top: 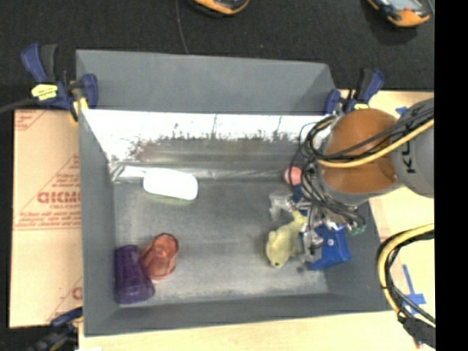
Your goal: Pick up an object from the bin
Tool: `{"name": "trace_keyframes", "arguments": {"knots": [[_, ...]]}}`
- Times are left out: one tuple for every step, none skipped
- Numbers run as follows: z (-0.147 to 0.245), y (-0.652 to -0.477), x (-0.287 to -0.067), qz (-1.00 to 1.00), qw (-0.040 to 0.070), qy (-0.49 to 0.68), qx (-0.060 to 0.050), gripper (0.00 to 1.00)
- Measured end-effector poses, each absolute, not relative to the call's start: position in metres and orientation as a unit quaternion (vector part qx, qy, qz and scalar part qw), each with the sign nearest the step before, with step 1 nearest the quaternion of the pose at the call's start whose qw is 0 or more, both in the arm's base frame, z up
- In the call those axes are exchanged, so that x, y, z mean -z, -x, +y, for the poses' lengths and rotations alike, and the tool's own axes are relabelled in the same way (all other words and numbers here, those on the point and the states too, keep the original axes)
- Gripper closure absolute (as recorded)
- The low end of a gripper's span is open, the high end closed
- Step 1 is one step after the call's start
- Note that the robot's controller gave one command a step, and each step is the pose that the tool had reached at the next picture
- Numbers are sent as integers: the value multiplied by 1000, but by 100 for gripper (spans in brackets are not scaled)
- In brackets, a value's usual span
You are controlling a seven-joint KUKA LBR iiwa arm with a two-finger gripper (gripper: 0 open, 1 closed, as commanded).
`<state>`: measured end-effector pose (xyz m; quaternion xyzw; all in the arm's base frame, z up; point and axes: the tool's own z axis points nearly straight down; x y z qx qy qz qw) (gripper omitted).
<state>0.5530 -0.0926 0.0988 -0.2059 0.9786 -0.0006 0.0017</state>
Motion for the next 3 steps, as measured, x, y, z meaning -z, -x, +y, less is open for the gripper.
{"name": "trace_keyframes", "arguments": {"knots": [[-127, -552, -72, 981, 8, 193, 2, 0], [-121, -555, -72, 958, 10, 287, 4, 100], [-121, -555, -72, 958, 10, 287, 4, 100]]}}
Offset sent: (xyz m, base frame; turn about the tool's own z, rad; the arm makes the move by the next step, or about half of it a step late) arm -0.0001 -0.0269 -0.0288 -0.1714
